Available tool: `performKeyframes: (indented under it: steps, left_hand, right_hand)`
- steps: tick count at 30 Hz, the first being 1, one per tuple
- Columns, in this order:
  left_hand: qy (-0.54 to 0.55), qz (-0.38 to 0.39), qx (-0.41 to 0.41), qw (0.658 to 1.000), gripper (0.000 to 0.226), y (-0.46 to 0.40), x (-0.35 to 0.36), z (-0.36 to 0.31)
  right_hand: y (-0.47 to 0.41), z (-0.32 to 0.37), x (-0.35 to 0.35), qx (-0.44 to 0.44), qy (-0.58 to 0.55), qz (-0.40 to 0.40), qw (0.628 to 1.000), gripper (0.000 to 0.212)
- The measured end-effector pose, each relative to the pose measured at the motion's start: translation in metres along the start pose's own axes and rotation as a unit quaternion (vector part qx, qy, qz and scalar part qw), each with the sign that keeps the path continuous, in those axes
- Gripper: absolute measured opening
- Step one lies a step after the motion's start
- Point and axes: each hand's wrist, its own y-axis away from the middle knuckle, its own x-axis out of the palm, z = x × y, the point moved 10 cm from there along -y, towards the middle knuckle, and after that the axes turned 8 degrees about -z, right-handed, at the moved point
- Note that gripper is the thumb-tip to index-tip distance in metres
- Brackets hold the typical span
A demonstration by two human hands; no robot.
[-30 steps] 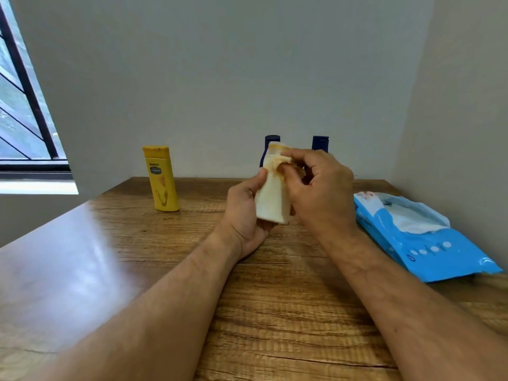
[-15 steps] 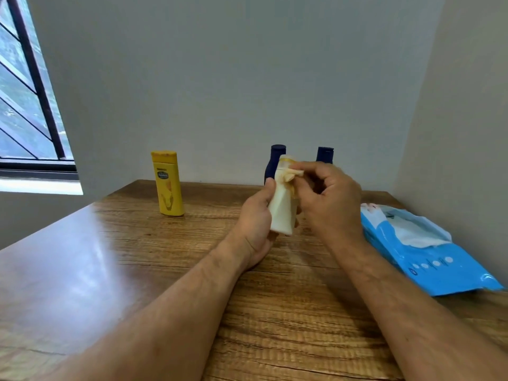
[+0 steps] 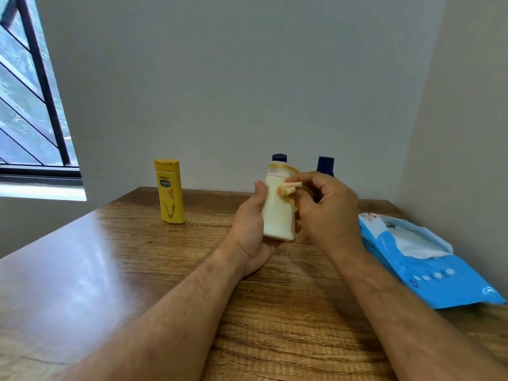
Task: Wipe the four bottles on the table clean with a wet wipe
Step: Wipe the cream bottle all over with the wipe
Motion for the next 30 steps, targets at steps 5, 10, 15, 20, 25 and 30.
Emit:
performKeyframes:
  steps: [5,10,15,20,25,30]
  left_hand:
    - [0.053,-0.042,0.056,0.996,0.062,-0.006,-0.015,-0.021]
    - [0.040,-0.067,0.047,0.996,0.054,-0.006,-0.023,-0.023]
    - [-0.040,-0.034,0.017,0.998,0.042,-0.003,-0.008,-0.007]
    - [-0.021,-0.097,0.016,0.995,0.043,-0.011,-0.025,-0.013]
    - [-0.052,-0.105,0.004,0.993,0.043,-0.013,-0.030,-0.007]
    - [-0.050,-0.030,-0.015,0.998,0.035,-0.006,-0.008,0.001]
  right_hand:
    - [0.008,0.002,0.022,-0.019,0.025,0.134,0.990,0.024]
    - [0.012,0.004,0.028,-0.026,0.035,0.155,0.987,0.025]
    - [-0.002,-0.003,-0.003,0.018,0.016,-0.002,1.000,0.014]
    - [0.009,0.001,0.022,0.059,-0.052,0.151,0.985,0.018]
    - [0.011,0.000,0.025,0.073,-0.063,0.152,0.984,0.017]
    - [-0.006,-0.009,-0.009,0.070,-0.027,-0.018,0.997,0.012]
